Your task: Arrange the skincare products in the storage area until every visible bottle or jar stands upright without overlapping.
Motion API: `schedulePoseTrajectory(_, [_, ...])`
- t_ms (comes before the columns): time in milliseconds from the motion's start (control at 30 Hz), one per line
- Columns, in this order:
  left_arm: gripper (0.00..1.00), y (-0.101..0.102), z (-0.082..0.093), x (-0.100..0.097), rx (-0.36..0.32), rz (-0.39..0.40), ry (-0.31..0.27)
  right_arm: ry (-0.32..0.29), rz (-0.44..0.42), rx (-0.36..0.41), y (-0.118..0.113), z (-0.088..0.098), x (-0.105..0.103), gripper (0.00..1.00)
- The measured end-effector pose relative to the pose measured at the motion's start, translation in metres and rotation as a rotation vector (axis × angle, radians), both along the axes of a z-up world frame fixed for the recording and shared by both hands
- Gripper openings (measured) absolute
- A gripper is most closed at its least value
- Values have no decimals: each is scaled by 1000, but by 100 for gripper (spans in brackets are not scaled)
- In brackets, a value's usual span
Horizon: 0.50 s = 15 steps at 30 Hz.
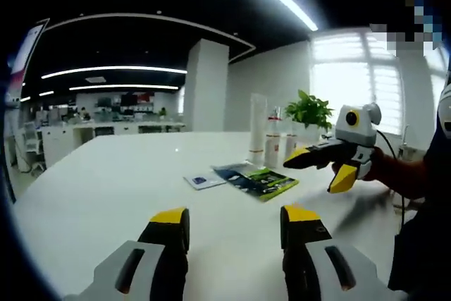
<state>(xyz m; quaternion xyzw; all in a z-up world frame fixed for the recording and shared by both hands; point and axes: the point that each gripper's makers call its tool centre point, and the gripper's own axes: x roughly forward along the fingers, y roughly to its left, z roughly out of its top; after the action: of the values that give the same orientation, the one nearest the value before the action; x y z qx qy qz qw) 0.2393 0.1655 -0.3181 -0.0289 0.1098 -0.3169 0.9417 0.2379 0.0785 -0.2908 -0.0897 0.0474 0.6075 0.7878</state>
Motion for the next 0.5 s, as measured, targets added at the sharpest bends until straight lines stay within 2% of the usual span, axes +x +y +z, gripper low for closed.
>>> schedulePoseTrajectory(167, [54, 9, 0, -11, 11, 23, -7, -2, 51, -24, 14, -2, -11, 56])
schedulePoseTrajectory(267, [63, 18, 3, -15, -9, 55, -14, -1, 81, -40, 23, -4, -16, 60])
schedulePoseTrajectory(500, [70, 35, 5, -27, -23, 94, -17, 22, 128, -65, 39, -12, -32, 78])
